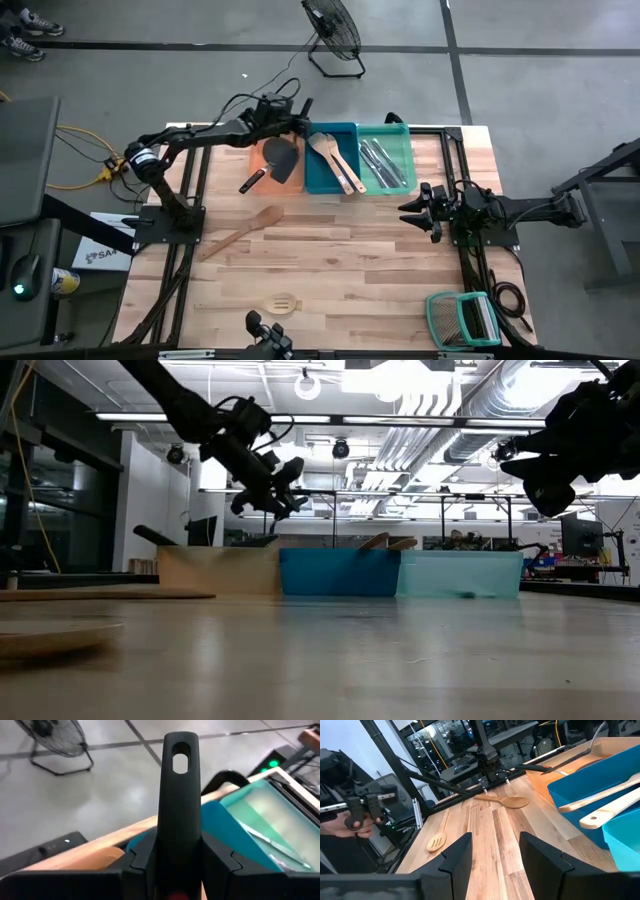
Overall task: Pick & Place Kitchen Items
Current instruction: Put the black silicone spatula into the blue bin
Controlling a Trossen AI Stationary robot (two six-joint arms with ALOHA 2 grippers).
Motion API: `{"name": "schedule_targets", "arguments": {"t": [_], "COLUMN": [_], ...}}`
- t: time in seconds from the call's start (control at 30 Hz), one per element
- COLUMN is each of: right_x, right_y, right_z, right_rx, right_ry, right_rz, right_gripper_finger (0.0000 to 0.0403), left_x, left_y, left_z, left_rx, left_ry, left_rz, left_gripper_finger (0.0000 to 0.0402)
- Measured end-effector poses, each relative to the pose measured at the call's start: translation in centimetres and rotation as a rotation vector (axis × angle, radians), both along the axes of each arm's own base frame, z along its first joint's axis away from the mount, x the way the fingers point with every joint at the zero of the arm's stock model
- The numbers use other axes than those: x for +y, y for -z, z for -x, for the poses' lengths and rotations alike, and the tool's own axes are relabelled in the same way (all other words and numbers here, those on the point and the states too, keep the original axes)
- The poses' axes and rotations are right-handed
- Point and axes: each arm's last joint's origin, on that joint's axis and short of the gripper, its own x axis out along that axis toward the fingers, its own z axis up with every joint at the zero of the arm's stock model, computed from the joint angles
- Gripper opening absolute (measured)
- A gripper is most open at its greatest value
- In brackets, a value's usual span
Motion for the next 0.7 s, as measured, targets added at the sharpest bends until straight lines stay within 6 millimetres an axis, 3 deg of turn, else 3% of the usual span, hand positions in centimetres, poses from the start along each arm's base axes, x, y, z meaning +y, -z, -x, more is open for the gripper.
{"name": "schedule_targets", "arguments": {"t": [0.3, 0.7], "right_x": [0.0, 0.0], "right_y": [0.0, 0.0], "right_z": [0.0, 0.0], "right_rx": [0.0, 0.0], "right_ry": [0.0, 0.0], "right_rz": [0.0, 0.0], "right_gripper_finger": [0.0156, 0.0156], "left_x": [-0.3, -0.8], "left_y": [1.6, 3.5], "left_z": [0.6, 1.4], "left_rx": [-0.003, 0.128], "left_ry": [0.034, 0.046], "left_rz": [0.029, 0.021], "left_gripper_finger": [0.0104, 0.0104]}}
